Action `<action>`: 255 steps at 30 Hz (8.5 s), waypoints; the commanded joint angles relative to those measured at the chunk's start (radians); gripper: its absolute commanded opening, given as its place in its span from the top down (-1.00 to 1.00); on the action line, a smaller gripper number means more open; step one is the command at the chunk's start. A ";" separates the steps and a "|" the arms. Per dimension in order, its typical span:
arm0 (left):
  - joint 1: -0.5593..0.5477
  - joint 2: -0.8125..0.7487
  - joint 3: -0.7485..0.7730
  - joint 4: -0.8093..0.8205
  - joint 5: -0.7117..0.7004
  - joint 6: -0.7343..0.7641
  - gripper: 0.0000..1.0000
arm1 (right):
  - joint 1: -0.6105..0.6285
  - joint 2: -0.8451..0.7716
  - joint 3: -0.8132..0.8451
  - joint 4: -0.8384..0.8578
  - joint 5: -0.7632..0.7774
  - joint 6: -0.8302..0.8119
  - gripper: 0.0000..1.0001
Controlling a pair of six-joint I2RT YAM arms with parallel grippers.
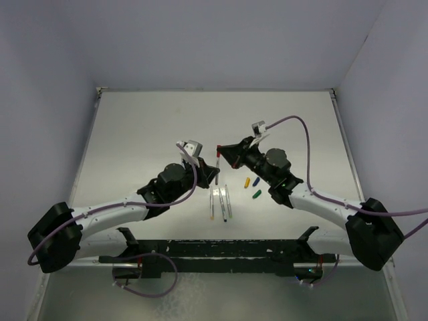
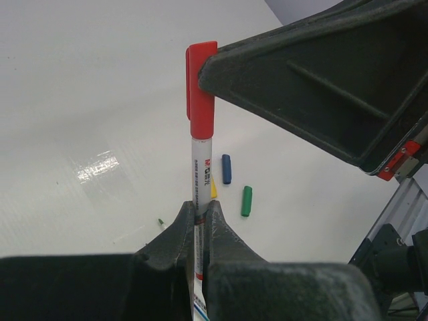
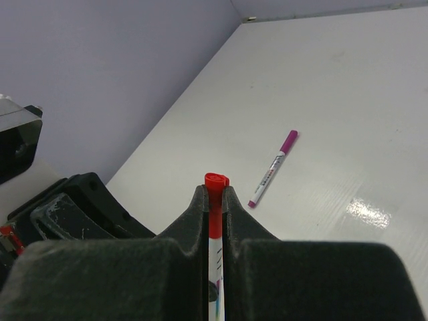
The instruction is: Insert the pens into the pen caps
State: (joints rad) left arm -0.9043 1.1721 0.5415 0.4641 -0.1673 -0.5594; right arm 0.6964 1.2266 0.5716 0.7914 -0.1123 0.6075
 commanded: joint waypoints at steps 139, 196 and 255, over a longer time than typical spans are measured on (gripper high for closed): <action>-0.123 0.378 0.379 -0.888 -0.059 -0.214 0.12 | 0.019 -0.178 0.042 -0.673 0.707 -0.079 -0.30; -0.129 0.419 0.276 -0.951 -0.034 -0.176 1.00 | 0.020 0.187 0.152 -0.753 0.527 0.048 0.08; -0.128 0.248 0.291 -0.902 -0.044 -0.160 1.00 | 0.046 0.366 0.199 -0.982 0.573 0.160 0.21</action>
State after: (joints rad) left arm -1.0302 1.4517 0.8108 -0.4526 -0.1947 -0.7376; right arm 0.7231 1.5669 0.7612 -0.0925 0.4404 0.7387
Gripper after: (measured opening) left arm 0.034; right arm 0.411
